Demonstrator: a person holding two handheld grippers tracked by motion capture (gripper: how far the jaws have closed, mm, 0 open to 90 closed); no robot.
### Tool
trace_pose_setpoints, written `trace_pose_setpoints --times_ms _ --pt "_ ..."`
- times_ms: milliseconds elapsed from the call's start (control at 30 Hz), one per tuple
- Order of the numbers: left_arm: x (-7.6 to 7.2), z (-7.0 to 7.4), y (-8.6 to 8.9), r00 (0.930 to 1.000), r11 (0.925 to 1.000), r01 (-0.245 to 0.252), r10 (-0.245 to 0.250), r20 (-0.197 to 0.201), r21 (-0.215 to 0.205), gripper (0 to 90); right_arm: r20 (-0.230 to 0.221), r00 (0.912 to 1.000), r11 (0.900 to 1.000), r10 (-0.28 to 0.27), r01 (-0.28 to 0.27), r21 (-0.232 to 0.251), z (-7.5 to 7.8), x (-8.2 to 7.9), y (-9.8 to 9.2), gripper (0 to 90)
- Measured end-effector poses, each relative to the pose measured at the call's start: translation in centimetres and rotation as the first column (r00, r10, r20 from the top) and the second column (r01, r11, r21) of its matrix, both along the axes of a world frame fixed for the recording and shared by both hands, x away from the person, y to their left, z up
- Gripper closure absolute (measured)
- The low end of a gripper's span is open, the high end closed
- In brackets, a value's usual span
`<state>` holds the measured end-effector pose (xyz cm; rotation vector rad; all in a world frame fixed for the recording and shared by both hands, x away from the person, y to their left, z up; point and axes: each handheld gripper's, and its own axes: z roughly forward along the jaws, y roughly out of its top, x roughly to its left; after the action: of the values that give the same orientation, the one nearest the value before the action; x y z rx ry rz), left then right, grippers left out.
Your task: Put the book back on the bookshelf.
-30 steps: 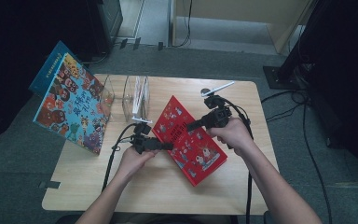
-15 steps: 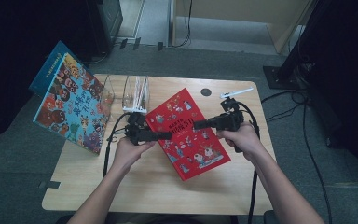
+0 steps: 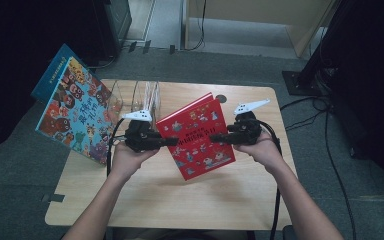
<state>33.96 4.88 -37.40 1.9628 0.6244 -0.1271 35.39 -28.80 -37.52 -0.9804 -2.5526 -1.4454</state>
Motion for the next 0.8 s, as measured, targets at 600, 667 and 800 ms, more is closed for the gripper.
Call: trace_pose_setpoints --times_ms 600,667,800 --pt "0.2 2.1 -0.2 0.9987 0.9973 -0.018 0.014 0.05 0.071 80.7 0.094 0.9911 0.993 -0.094 0.085 0.087 -1.1 1.1 0.2 50.0" --pt "0.3 2.4 -0.2 0.9988 0.9968 -0.014 0.01 0.049 0.079 80.4 0.1 0.99 0.992 -0.1 0.091 0.09 -0.8 1.2 0.3 50.0" --pt "0.4 3.3 -0.9 0.9989 0.9907 0.007 -0.014 0.045 0.136 78.3 0.137 0.9872 0.993 -0.082 0.07 0.095 0.0 0.9 0.6 52.5"
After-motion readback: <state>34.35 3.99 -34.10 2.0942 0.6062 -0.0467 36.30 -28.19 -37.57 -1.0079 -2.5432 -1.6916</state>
